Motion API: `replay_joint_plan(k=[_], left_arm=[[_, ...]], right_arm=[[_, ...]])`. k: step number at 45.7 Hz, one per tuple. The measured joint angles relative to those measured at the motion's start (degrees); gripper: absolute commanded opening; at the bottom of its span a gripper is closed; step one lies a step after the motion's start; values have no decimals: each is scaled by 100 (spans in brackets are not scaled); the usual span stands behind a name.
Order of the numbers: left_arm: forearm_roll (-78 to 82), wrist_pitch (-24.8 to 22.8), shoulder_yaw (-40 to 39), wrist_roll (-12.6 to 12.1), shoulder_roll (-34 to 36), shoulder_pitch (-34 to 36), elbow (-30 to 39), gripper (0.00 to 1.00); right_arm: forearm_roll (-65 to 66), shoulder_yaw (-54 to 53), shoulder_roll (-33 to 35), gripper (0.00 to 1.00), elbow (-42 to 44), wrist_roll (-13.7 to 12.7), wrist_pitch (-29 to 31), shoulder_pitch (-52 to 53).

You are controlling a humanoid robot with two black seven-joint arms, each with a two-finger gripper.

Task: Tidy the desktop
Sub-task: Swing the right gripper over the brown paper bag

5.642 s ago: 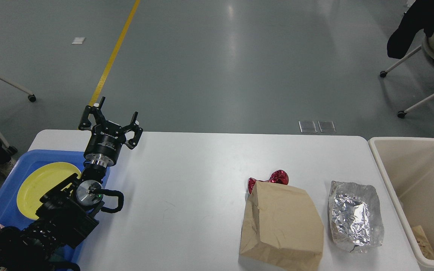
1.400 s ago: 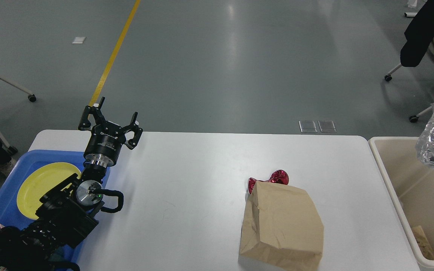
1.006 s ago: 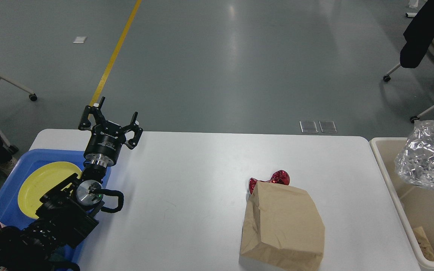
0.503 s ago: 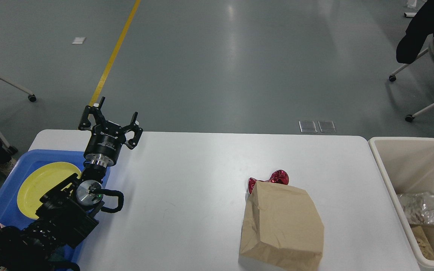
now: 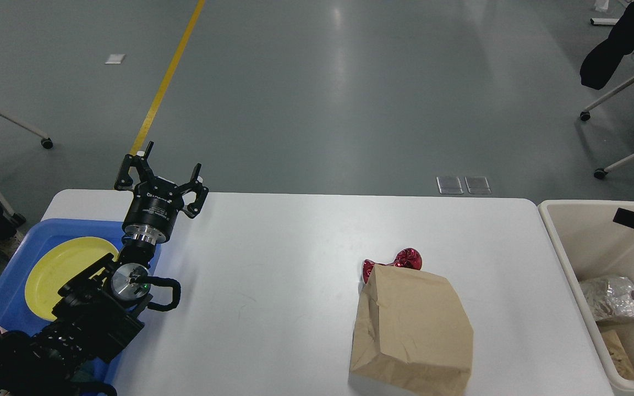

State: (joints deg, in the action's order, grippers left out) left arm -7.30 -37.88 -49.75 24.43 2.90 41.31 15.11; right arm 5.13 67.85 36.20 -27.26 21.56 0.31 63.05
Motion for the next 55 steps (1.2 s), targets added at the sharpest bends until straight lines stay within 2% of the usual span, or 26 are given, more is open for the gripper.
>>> replay_joint_plan(k=[15,17,25,43,55], left_arm=[[0,0,0,0,0,0,-1,97],[0,0,0,0,0,0,-1,97],[-1,0,0,0,-1,0,-1,97],[0,0,0,0,0,0,-3,97],[0,0,0,0,0,0,0,97]], right_arm=[[925,682,-152,100,-1186,-14,2351,2243],[1210,709,-315,100,-1343,-13,2772,2664],[1757,728,-963,100,-1747,-13,3691,3716],[2280,507,-3114,100,-2814,-19,4786,5569],[2229,-458,-3952,100,-3700,-27,4923,5948]])
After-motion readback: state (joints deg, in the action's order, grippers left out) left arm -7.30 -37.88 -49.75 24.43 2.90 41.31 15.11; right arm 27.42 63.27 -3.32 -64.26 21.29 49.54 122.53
